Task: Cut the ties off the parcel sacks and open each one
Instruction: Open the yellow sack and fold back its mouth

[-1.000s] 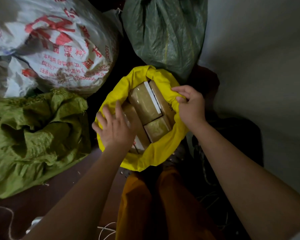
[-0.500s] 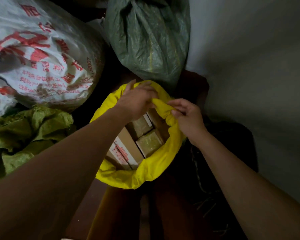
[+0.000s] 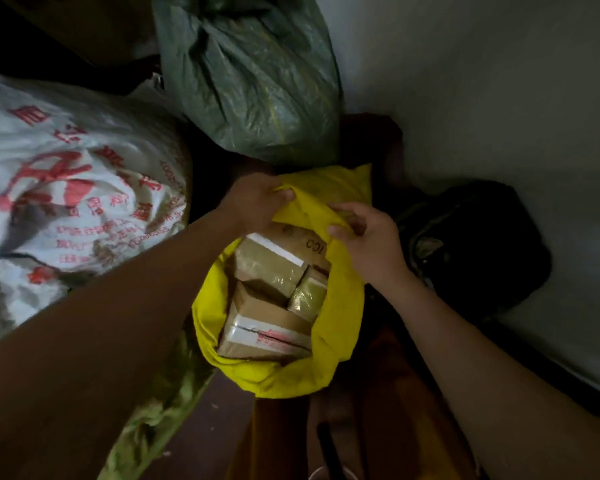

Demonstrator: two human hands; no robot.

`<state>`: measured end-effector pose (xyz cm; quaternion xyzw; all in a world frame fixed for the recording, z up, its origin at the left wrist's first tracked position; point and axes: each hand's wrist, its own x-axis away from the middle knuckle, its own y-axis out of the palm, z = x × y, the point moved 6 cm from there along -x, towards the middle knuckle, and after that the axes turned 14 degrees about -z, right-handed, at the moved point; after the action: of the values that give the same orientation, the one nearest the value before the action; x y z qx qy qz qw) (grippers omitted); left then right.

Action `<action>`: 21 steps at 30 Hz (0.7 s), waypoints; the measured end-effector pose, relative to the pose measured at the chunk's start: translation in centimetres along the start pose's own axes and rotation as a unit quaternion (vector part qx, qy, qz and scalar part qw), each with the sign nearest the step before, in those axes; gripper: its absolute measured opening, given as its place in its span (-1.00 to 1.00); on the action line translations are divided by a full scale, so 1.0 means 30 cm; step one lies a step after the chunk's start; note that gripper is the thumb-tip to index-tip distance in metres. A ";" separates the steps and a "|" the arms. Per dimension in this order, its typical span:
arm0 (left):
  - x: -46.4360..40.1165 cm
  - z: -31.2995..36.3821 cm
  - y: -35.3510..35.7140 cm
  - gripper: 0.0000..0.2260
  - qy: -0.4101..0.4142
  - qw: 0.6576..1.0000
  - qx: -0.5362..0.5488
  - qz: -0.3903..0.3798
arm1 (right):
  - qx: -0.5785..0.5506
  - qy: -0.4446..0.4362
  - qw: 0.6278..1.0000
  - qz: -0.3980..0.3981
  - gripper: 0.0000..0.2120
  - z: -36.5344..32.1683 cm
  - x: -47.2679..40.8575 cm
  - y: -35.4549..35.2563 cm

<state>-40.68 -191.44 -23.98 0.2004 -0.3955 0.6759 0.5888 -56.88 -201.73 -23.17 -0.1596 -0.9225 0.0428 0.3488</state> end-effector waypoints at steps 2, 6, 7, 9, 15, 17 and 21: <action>0.043 -0.074 -0.027 -0.65 -0.065 0.996 0.056 -0.022 | -0.062 0.018 0.998 -0.023 -0.78 -0.023 -0.009 0.032; 0.108 -0.195 -0.074 -0.65 -0.125 0.988 0.087 0.027 | -0.072 0.042 0.995 -0.058 -0.85 -0.074 -0.066 0.105; 0.114 -0.202 -0.080 -0.68 -0.112 0.991 0.053 0.044 | -0.073 0.052 0.994 -0.063 -0.87 -0.075 -0.080 0.119; 0.129 -0.173 -0.091 -0.70 -0.049 0.993 -0.032 0.099 | -0.070 0.061 0.994 -0.056 -0.91 -0.070 -0.102 0.125; 0.137 0.029 0.013 -0.65 0.215 0.964 -0.140 0.068 | -0.071 0.045 0.996 -0.030 -0.87 -0.046 -0.109 0.102; 0.117 0.055 0.047 -0.77 0.205 0.965 -0.149 0.070 | -0.055 0.044 0.997 -0.002 -0.89 -0.024 -0.076 0.091; 0.090 0.092 0.085 -0.91 0.183 0.969 -0.139 0.088 | -0.016 0.023 0.998 0.048 -0.68 0.027 0.036 0.113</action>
<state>-44.26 -191.83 -21.05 -0.0465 -0.3871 0.6885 0.6115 -57.27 -198.14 -23.75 -0.2100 -0.9063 0.0412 0.3645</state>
